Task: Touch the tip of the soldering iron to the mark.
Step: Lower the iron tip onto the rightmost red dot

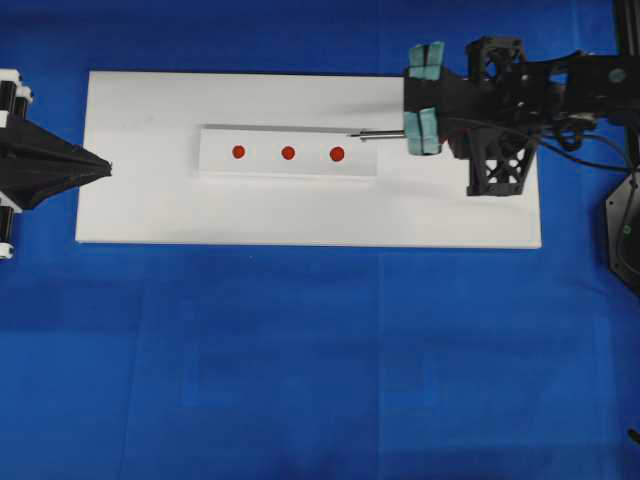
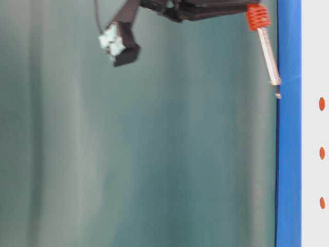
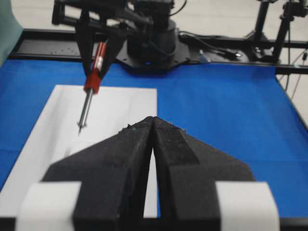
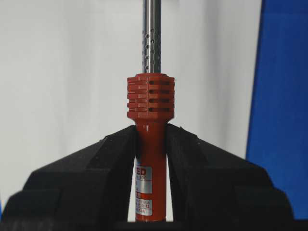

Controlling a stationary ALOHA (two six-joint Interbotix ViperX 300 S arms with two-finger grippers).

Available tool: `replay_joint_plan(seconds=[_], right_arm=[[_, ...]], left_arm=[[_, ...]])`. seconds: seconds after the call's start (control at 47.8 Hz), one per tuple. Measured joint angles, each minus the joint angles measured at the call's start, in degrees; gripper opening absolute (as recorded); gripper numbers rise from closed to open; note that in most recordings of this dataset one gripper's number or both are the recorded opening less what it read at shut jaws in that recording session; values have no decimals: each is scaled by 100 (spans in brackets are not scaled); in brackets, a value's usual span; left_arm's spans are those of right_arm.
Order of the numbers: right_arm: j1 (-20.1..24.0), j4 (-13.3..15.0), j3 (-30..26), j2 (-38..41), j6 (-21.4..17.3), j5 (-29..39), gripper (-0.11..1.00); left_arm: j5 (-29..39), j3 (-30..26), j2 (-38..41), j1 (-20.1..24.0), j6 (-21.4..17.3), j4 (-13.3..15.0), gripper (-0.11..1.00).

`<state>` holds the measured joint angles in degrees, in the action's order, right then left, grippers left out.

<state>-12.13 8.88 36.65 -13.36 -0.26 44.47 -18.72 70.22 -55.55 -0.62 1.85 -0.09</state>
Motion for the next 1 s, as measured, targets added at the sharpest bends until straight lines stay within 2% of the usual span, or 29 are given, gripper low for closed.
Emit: replay_joint_plan(seconds=[0.376, 1.004], right_arm=[[0, 0, 62, 483, -9, -413, 6], [0, 0, 237, 633, 9, -650, 7]], left_arm=[[0, 0, 0, 0, -18, 9, 2], [0, 0, 0, 0, -44, 0, 2]])
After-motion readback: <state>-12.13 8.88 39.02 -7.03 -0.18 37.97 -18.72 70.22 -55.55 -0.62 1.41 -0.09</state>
